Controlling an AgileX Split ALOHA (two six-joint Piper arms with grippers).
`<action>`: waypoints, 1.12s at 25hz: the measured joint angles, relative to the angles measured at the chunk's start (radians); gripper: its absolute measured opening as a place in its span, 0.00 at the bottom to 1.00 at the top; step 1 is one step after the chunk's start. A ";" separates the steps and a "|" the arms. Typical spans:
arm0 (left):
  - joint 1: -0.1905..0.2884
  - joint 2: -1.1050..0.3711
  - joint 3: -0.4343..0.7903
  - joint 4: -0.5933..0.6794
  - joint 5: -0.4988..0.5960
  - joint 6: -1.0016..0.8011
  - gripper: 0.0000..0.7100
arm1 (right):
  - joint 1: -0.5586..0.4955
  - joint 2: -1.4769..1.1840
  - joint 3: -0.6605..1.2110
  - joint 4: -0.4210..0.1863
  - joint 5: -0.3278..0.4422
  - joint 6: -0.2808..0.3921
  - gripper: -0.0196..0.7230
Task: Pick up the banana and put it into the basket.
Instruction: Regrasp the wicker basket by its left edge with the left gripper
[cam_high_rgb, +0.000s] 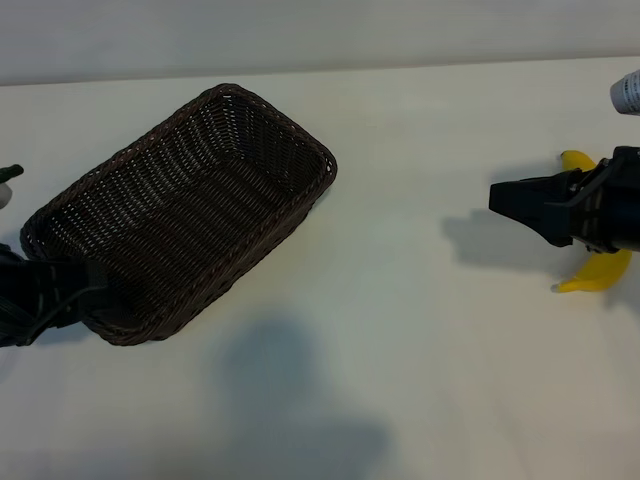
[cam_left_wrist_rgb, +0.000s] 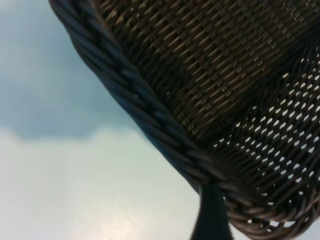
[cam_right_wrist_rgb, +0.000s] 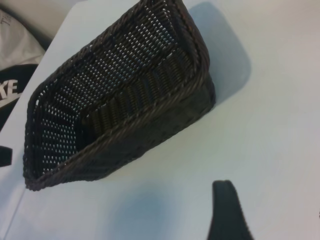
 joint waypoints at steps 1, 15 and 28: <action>0.000 0.000 0.000 0.001 0.003 -0.008 0.81 | 0.000 0.000 0.000 -0.002 0.000 0.000 0.63; 0.000 0.000 0.000 0.225 0.008 -0.249 0.82 | 0.000 0.000 0.000 -0.011 0.000 0.000 0.63; 0.000 0.000 0.000 0.212 -0.060 -0.297 0.81 | 0.000 0.000 0.000 -0.011 0.000 -0.001 0.63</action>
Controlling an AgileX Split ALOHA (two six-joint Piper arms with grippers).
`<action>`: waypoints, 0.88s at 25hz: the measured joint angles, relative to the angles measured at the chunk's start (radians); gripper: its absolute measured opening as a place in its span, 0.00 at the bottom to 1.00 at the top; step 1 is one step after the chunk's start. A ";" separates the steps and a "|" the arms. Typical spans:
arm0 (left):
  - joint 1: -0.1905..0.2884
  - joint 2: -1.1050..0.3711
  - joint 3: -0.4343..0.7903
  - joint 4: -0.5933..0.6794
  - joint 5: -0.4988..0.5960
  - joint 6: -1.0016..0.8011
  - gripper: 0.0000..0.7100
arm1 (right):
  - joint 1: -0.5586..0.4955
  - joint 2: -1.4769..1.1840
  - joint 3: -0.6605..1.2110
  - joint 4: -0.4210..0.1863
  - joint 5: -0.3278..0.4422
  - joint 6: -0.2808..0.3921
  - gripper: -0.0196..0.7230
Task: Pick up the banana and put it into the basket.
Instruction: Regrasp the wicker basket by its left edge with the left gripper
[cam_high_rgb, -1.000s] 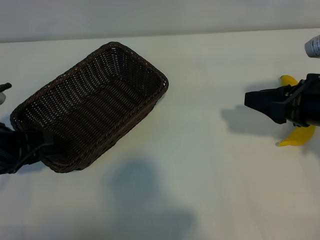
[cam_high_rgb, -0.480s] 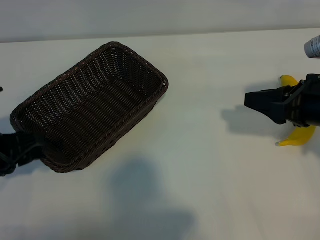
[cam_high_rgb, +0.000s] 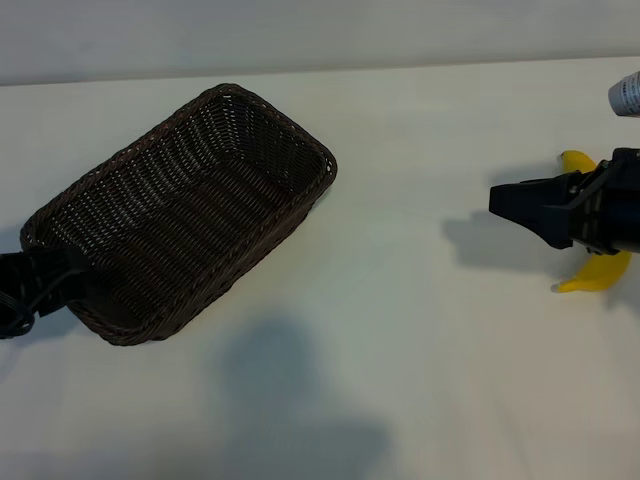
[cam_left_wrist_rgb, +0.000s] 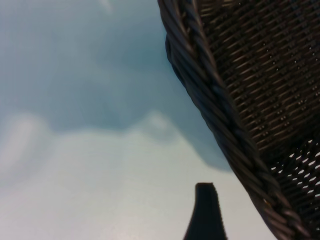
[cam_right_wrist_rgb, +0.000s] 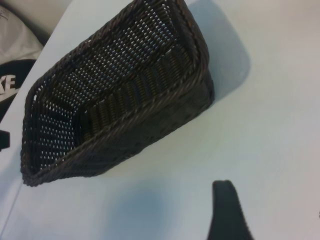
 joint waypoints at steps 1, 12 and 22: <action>0.000 0.000 0.000 0.000 -0.001 -0.002 0.81 | 0.000 0.000 0.000 0.000 0.000 0.000 0.63; 0.000 0.012 0.000 -0.002 -0.035 -0.036 0.81 | 0.000 0.000 0.000 0.000 0.000 0.000 0.63; 0.000 0.147 0.000 -0.015 -0.137 -0.052 0.81 | 0.000 0.000 0.000 0.000 0.000 -0.005 0.63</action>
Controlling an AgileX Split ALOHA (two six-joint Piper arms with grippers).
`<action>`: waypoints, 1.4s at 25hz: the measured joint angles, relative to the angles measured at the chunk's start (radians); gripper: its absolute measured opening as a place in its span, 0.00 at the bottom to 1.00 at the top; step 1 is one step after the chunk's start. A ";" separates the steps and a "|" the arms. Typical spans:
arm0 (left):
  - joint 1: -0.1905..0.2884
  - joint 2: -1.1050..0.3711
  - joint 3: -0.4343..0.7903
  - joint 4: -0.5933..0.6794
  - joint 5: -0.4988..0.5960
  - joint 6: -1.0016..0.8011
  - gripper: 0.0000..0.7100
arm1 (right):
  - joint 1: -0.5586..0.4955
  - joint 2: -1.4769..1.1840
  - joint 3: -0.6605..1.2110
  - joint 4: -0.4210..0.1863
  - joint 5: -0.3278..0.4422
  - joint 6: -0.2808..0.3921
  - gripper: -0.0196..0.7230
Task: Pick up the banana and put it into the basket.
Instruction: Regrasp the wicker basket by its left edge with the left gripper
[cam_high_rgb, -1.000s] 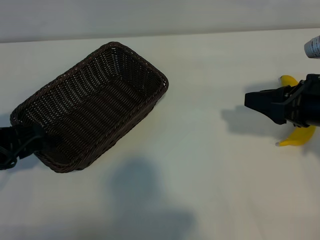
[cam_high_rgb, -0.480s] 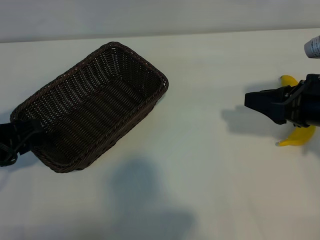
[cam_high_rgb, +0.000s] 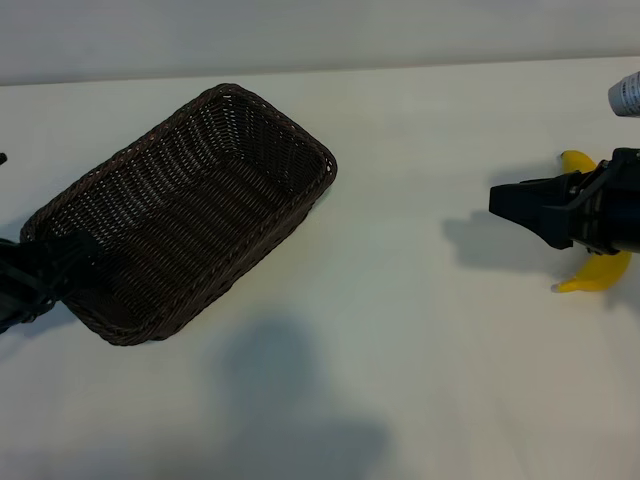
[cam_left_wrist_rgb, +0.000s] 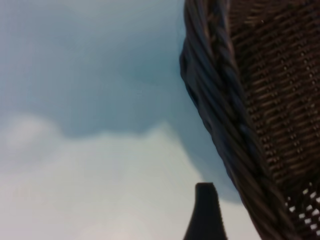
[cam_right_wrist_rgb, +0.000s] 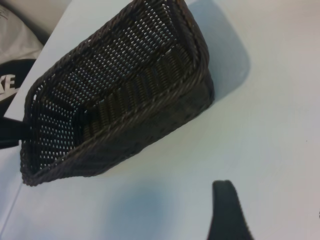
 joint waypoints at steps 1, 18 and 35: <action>0.000 0.012 0.000 -0.006 -0.016 0.000 0.81 | 0.000 0.000 0.000 0.000 0.000 0.000 0.63; 0.000 0.205 0.000 -0.081 -0.173 0.018 0.81 | 0.000 0.000 0.000 0.000 0.000 0.000 0.63; 0.000 0.239 0.000 -0.117 -0.214 0.022 0.44 | 0.000 0.000 0.000 0.000 0.001 -0.002 0.63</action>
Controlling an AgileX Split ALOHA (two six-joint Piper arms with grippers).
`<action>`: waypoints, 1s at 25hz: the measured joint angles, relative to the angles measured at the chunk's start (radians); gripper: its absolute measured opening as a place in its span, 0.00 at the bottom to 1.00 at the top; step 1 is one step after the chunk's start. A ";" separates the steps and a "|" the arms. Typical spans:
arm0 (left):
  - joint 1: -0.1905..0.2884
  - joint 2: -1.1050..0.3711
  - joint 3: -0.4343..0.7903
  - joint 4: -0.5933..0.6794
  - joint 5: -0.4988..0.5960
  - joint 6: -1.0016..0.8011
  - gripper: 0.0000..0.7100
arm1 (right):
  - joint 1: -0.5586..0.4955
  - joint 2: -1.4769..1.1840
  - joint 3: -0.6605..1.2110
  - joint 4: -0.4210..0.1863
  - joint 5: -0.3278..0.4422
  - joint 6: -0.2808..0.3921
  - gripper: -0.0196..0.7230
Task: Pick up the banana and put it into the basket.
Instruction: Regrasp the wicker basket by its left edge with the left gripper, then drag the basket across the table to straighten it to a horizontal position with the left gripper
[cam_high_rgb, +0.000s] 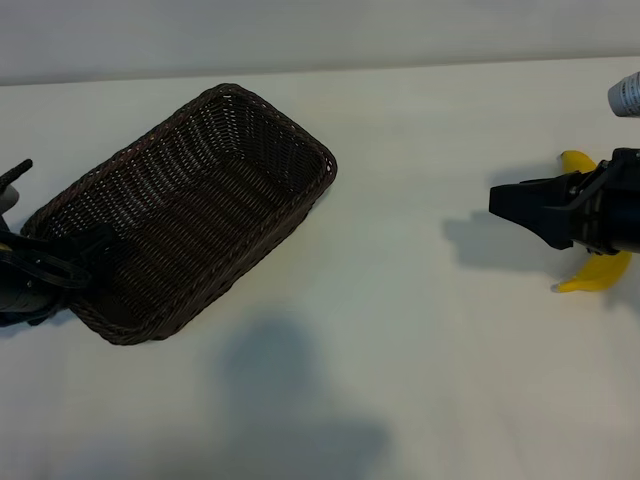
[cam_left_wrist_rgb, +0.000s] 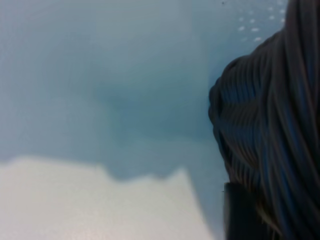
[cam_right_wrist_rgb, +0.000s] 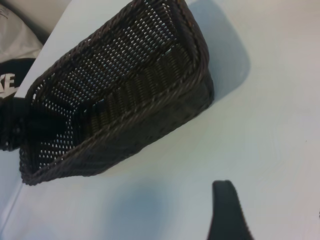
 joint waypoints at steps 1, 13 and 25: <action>0.000 0.000 0.000 -0.003 -0.004 -0.002 0.39 | 0.000 0.000 0.000 -0.001 0.000 0.000 0.63; 0.000 0.000 0.000 -0.017 -0.034 -0.002 0.23 | 0.000 0.000 0.000 -0.001 0.000 0.000 0.63; 0.000 0.000 0.000 -0.007 -0.081 -0.001 0.23 | 0.000 0.000 0.000 -0.001 0.000 -0.001 0.63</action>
